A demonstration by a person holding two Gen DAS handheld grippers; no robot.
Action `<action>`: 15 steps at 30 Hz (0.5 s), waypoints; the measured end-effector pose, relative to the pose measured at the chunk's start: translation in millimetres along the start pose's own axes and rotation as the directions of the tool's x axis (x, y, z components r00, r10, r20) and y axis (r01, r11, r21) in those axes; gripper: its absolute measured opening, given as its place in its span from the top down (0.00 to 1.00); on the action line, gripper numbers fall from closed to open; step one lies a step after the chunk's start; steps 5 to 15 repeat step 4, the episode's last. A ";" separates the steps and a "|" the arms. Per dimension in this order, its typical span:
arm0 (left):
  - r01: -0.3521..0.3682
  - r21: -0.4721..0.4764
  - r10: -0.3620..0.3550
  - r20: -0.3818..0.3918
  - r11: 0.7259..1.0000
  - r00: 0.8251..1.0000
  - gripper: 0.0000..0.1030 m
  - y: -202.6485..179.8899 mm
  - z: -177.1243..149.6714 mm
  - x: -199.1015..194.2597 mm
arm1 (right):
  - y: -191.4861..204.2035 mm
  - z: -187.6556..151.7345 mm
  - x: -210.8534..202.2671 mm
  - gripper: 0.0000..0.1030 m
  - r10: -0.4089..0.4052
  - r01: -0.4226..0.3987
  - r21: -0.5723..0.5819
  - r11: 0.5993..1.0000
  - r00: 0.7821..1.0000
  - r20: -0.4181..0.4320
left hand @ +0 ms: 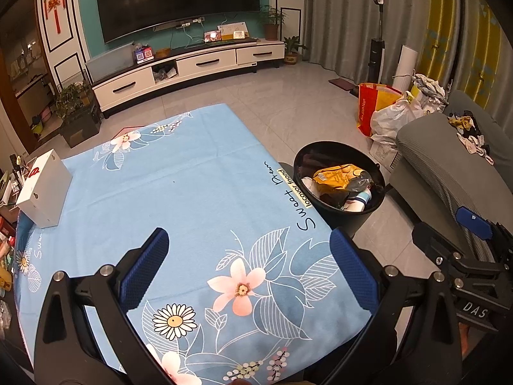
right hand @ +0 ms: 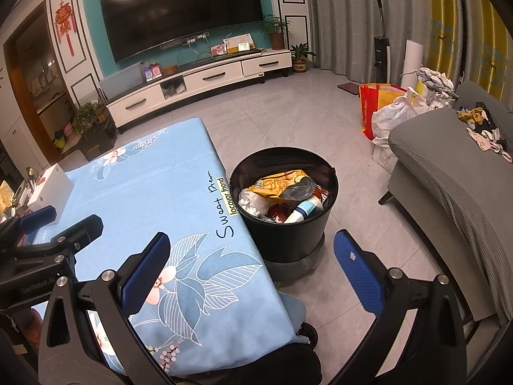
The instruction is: Collect trash
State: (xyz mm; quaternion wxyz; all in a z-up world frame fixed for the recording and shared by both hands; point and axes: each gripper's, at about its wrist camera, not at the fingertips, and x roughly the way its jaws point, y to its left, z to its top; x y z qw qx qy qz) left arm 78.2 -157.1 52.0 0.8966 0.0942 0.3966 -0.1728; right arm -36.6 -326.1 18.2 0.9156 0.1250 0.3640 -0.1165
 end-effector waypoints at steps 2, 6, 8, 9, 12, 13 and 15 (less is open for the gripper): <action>0.001 -0.001 -0.001 -0.002 1.000 1.000 0.03 0.1 -0.3 1.0 | 0.3 -1.1 0.2 0.03 -0.003 0.003 0.000 1.000 1.000 0.000; 0.002 -0.002 -0.002 -0.003 1.000 1.000 0.03 0.5 -0.4 1.4 | 0.0 -0.7 0.4 0.03 -0.003 0.003 0.000 1.000 1.000 0.001; 0.002 -0.002 -0.002 -0.003 1.000 1.000 0.03 0.5 -0.4 1.4 | 0.0 -0.7 0.4 0.03 -0.003 0.003 0.000 1.000 1.000 0.001; 0.002 -0.002 -0.002 -0.003 1.000 1.000 0.03 0.5 -0.4 1.4 | 0.0 -0.7 0.4 0.03 -0.003 0.003 0.000 1.000 1.000 0.001; 0.002 -0.002 -0.002 -0.003 1.000 1.000 0.03 0.5 -0.4 1.4 | 0.0 -0.7 0.4 0.03 -0.003 0.003 0.000 1.000 1.000 0.001; 0.002 -0.002 -0.002 -0.003 1.000 1.000 0.03 0.5 -0.4 1.4 | 0.0 -0.7 0.4 0.03 -0.003 0.003 0.000 1.000 1.000 0.001; 0.002 -0.002 -0.002 -0.003 1.000 1.000 0.03 0.5 -0.4 1.4 | 0.0 -0.7 0.4 0.03 -0.003 0.003 0.000 1.000 1.000 0.001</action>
